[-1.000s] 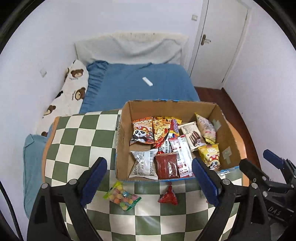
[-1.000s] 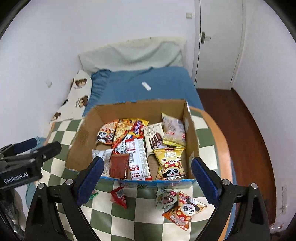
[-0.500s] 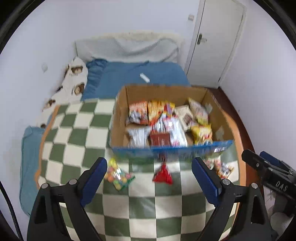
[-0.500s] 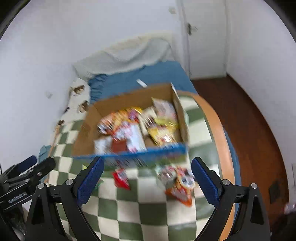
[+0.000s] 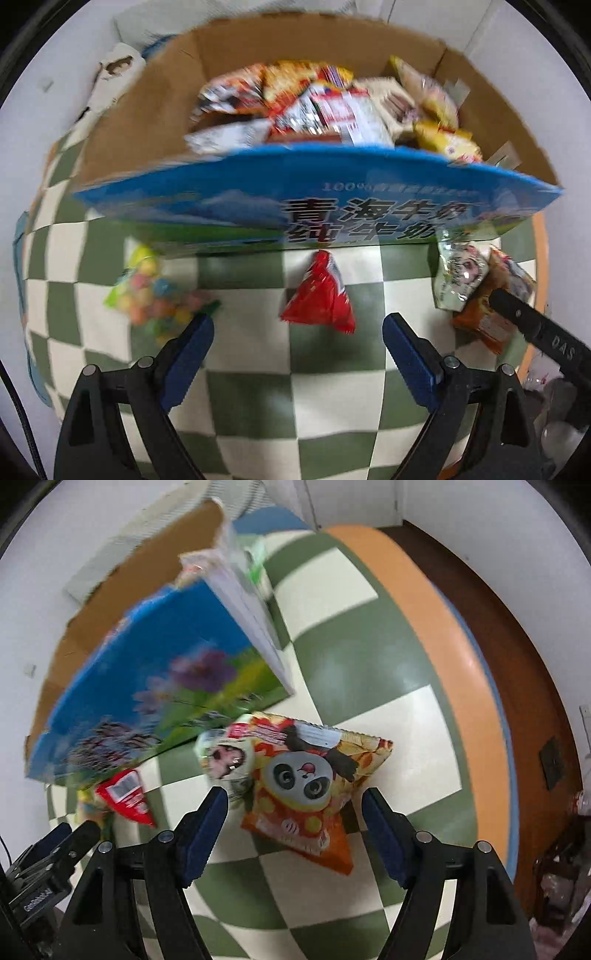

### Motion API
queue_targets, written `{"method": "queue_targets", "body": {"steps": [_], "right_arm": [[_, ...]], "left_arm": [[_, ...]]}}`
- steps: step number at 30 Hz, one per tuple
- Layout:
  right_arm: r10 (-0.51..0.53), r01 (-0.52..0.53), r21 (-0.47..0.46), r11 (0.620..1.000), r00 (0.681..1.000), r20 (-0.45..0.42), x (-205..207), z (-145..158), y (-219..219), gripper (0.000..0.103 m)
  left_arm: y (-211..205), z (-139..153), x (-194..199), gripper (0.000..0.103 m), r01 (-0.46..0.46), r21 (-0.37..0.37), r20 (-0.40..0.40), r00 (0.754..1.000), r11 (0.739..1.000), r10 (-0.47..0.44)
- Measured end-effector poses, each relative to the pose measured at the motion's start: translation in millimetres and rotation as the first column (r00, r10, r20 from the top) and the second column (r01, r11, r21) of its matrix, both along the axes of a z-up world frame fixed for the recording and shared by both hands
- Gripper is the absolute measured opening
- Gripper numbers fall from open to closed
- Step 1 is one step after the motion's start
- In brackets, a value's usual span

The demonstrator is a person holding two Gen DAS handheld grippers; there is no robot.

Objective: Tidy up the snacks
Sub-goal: 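Grasp red candy bag with left gripper while right grasps panda snack bag, then carry the red bag and panda bag into the box and release them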

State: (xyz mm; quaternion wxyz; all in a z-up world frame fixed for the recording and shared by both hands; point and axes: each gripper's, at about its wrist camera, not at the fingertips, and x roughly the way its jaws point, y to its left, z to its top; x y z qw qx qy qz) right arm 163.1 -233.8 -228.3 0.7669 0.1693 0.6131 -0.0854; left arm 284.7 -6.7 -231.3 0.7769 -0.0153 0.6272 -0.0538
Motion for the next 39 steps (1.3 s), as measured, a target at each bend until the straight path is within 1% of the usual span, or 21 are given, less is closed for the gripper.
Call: {"method": "queue_targets", "body": {"steps": [2, 4, 5, 6, 8, 11, 16, 19, 22, 25, 27, 29, 31, 32, 33, 34, 37, 39], "right_arm": [[-0.016, 0.016, 0.014, 1.0, 1.0, 0.0, 1.9, -7.8, -2.6, 0.077], [-0.019, 0.019, 0.014, 1.0, 1.0, 0.004, 1.9, -12.2, -3.5, 0.067], [-0.016, 0.016, 0.017, 1.0, 1.0, 0.005, 0.8, -13.3, -4.2, 0.057], [-0.011, 0.011, 0.025, 1.0, 1.0, 0.009, -0.4, -14.3, -4.6, 0.056], [0.002, -0.002, 0.02, 1.0, 1.0, 0.012, -3.7, -14.3, -6.2, 0.054], [0.037, -0.037, 0.021, 0.999, 0.999, 0.001, -19.6, -12.8, -5.4, 0.053], [0.1, -0.097, 0.07, 0.993, 0.994, -0.048, -56.2, -18.5, 11.0, 0.053], [0.135, -0.129, 0.077, 0.989, 0.988, -0.07, -80.1, -23.6, 22.9, 0.053], [0.153, -0.147, 0.069, 0.987, 0.985, -0.083, -91.0, -29.4, 29.0, 0.053], [0.154, -0.148, 0.063, 0.987, 0.983, -0.099, -94.3, -38.6, 29.5, 0.053], [0.158, -0.152, 0.062, 0.986, 0.982, -0.103, -95.1, -41.9, 30.7, 0.053], [0.161, -0.155, 0.059, 0.986, 0.981, -0.107, -95.2, -44.9, 32.0, 0.053], [0.164, -0.159, 0.054, 0.986, 0.981, -0.102, -94.9, -44.9, 34.5, 0.051], [0.165, -0.161, 0.057, 0.985, 0.982, -0.09, -90.2, -40.2, 35.8, 0.048], [0.167, -0.162, 0.062, 0.985, 0.983, -0.081, -77.1, -38.9, 42.2, 0.048], [0.167, -0.162, 0.071, 0.984, 0.983, -0.07, -77.8, -33.4, 42.3, 0.048], [0.175, -0.172, 0.103, 0.98, 0.985, -0.016, -77.7, -7.5, 45.2, 0.047], [0.193, -0.197, 0.126, 0.972, 0.98, 0.041, -74.5, 20.1, 51.6, 0.047]], "left_arm": [[-5.3, -12.6, 9.3, 0.094, 0.002, -0.005, -0.017, 1.0, 1.0, -0.002], [-10.2, -20.1, 15.8, 0.08, 0.009, -0.013, -0.014, 1.0, 1.0, -0.009], [-12.1, -22.4, 17.5, 0.064, 0.01, -0.013, -0.017, 1.0, 1.0, -0.011], [-14.5, -25.1, 18.2, 0.049, 0.015, -0.016, -0.025, 1.0, 1.0, -0.015], [-19.3, -30.0, 16.8, 0.037, 0.033, -0.012, -0.038, 0.999, 0.999, -0.033], [-23.4, -33.4, 4.3, 0.035, 0.059, -0.002, -0.039, 0.998, 0.998, -0.059], [-13.6, -39.4, -35.0, 0.035, 0.068, -0.052, -0.099, 0.992, 0.996, -0.073], [-6.4, -45.6, -55.8, 0.035, 0.057, -0.086, -0.143, 0.987, 0.995, -0.068], [-4.3, -55.7, -61.1, 0.035, 0.041, -0.104, -0.162, 0.985, 0.994, -0.058], [-3.5, -69.2, -55.3, 0.037, 0.017, -0.135, -0.193, 0.98, 0.991, -0.043], [-2.5, -77.8, -54.0, 0.039, 0.011, -0.138, -0.199, 0.979, 0.99, -0.038], [-3.6, -79.2, -56.1, 0.037, 0.015, -0.132, -0.196, 0.98, 0.991, -0.041], [-9.3, -74.0, -60.2, 0.034, 0.034, -0.119, -0.181, 0.982, 0.992, -0.055], [-10.6, -69.0, -62.8, 0.033, 0.037, -0.124, -0.177, 0.982, 0.992, -0.059], [-13.0, -63.5, -66.3, 0.033, 0.039, -0.135, -0.174, 0.983, 0.99, -0.063], [-14.7, -55.9, -69.4, 0.033, 0.042, -0.142, -0.165, 0.984, 0.989, -0.065], [-14.9, -26.6, -76.3, 0.032, 0.052, -0.166, -0.113, 0.991, 0.985, -0.071], [-14.8, -1.4, -76.3, 0.032, 0.063, -0.19, -0.066, 0.995, 0.98, -0.077]]}}
